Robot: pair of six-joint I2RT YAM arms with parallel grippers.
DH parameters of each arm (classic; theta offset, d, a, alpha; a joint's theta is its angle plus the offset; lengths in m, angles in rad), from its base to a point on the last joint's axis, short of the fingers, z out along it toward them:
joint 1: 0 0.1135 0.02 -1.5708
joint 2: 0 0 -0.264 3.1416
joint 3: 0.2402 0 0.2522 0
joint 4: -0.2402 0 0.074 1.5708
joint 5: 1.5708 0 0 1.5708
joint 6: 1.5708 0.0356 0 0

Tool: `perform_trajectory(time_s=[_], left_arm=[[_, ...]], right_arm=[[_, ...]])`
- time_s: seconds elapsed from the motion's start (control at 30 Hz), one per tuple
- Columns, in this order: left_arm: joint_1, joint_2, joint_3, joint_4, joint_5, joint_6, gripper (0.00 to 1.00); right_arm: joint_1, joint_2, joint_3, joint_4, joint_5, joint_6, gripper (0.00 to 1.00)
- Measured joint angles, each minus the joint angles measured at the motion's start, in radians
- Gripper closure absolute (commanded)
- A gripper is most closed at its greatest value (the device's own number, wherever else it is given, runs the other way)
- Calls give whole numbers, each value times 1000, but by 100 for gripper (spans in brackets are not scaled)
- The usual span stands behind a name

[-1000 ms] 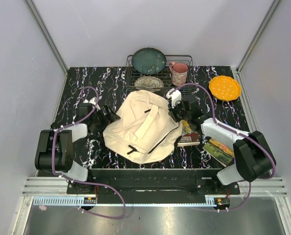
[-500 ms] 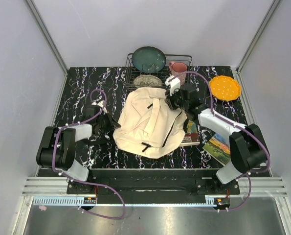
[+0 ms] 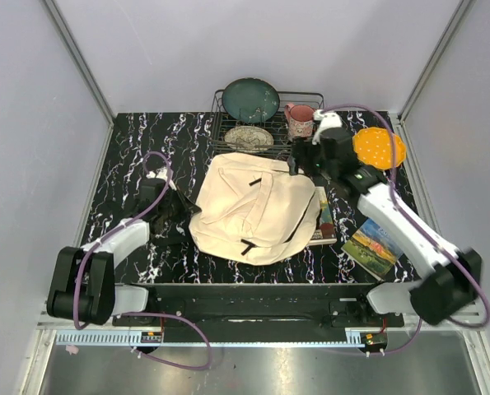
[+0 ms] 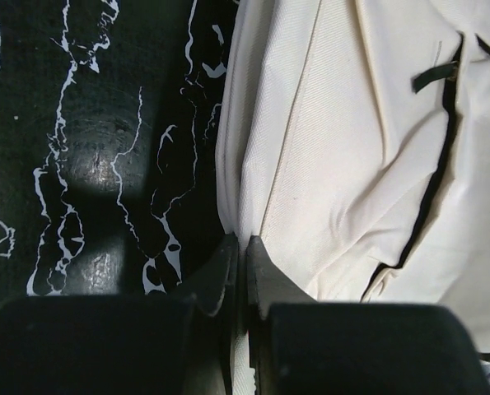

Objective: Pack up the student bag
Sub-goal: Move the student bag to the center of the board.

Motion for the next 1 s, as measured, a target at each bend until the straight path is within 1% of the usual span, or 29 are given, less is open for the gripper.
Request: perform_trajectory(time_s=[0.03, 0.07, 0.17, 0.2, 0.23, 0.27, 0.33, 0.4, 0.53, 0.7, 0.83, 1.0], left_arm=[[0, -20, 0, -11, -7, -2, 100], [0, -40, 0, -24, -14, -5, 100], [0, -89, 0, -49, -22, -10, 100], [0, -102, 0, -54, -23, -11, 100], [0, -114, 0, -58, -24, -12, 100], [-1, -122, 0, -61, -24, -12, 100], [-2, -130, 0, -68, -24, -12, 100], [-2, -135, 0, -75, -25, -11, 100], [-3, -143, 0, -95, -33, -11, 100], [-3, -156, 0, -116, -37, -11, 100], [-3, -169, 0, -126, -39, -11, 100], [-4, -179, 0, -128, -39, -11, 100]], right_arm=[[0, -64, -23, -16, -23, 34, 18], [-1, -130, -48, -24, -74, 74, 22], [26, -267, -120, 5, -218, 209, 26], [60, -293, -151, 18, -250, 252, 27], [99, -303, -174, 23, -269, 282, 32], [171, -299, -207, 40, -274, 326, 36], [285, -252, -255, 60, -291, 388, 37], [383, -162, -305, 74, -286, 444, 37], [496, -59, -377, 72, -249, 507, 39], [551, 31, -367, 111, -192, 521, 37], [570, 100, -316, 119, -127, 509, 37], [576, 165, -258, 117, -31, 480, 43]])
